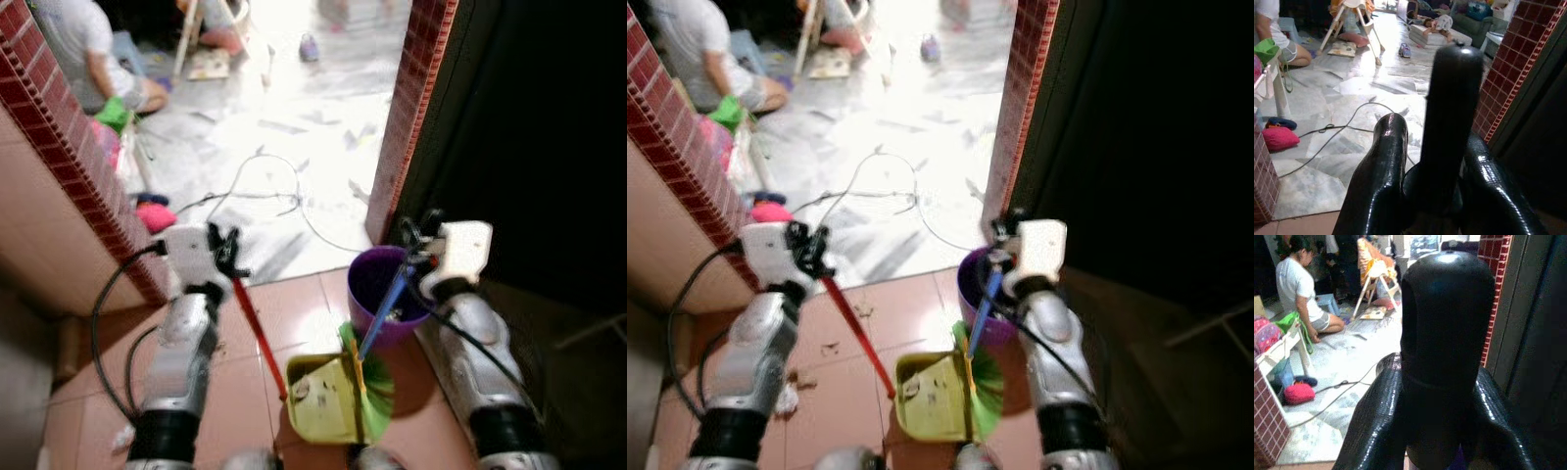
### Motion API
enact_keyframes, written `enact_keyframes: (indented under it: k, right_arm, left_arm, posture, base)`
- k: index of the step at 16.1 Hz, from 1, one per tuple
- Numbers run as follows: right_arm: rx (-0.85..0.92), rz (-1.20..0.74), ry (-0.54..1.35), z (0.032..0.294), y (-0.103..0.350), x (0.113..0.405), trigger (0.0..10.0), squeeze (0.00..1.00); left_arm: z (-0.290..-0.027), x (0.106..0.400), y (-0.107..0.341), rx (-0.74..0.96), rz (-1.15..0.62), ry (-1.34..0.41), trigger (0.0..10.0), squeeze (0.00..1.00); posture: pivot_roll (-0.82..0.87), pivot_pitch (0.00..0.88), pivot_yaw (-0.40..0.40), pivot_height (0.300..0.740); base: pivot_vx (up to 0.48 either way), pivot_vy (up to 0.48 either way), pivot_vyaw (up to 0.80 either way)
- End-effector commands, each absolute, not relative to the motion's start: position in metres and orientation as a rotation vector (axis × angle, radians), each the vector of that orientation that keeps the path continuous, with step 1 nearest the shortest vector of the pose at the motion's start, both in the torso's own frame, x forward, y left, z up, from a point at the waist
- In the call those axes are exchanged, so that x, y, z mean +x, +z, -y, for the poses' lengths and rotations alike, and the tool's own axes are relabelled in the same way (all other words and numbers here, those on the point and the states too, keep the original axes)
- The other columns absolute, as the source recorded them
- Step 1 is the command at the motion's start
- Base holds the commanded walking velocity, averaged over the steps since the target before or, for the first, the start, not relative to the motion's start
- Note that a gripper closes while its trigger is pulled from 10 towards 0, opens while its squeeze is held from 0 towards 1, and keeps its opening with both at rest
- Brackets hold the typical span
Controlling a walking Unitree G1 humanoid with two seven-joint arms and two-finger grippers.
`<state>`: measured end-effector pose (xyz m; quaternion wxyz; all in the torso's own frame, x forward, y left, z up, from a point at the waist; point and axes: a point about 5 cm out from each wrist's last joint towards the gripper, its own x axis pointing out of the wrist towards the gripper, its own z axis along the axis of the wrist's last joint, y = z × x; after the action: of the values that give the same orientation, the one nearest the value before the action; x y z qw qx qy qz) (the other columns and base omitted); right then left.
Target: Sweep floor
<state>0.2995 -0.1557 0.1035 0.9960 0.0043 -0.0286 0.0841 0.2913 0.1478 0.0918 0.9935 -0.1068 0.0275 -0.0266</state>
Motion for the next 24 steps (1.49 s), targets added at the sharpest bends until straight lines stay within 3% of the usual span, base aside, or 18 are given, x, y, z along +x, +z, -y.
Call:
enact_keyframes:
  k: [1,9,14,24]
  right_arm:
    - [0.018,0.025,0.142,0.163,0.097,0.299,10.0,0.0]
    - [0.015,0.034,0.151,0.162,0.1,0.306,10.0,0.0]
    - [0.006,0.055,0.138,0.166,0.106,0.305,10.0,0.0]
    - [-0.079,-0.09,0.095,0.195,0.073,0.256,10.0,0.0]
  left_arm:
    - [-0.138,0.296,0.107,-0.232,0.003,-0.094,10.0,0.0]
    - [-0.135,0.293,0.108,-0.215,0.005,-0.094,10.0,0.0]
    - [-0.141,0.296,0.125,-0.134,0.108,-0.059,10.0,0.0]
    - [-0.175,0.315,0.192,-0.096,0.329,0.071,10.0,0.0]
  posture:
    - [-0.09,0.0,0.049,0.74]
    - [-0.08,0.0,0.04,0.74]
    - [-0.08,0.0,0.044,0.74]
    - [-0.09,0.0,0.04,0.74]
  base:
    - [0.0,0.3,-0.72]
    - [0.0,0.104,-0.55]
    - [0.0,0.0,0.0]
    - [0.0,0.0,0.0]
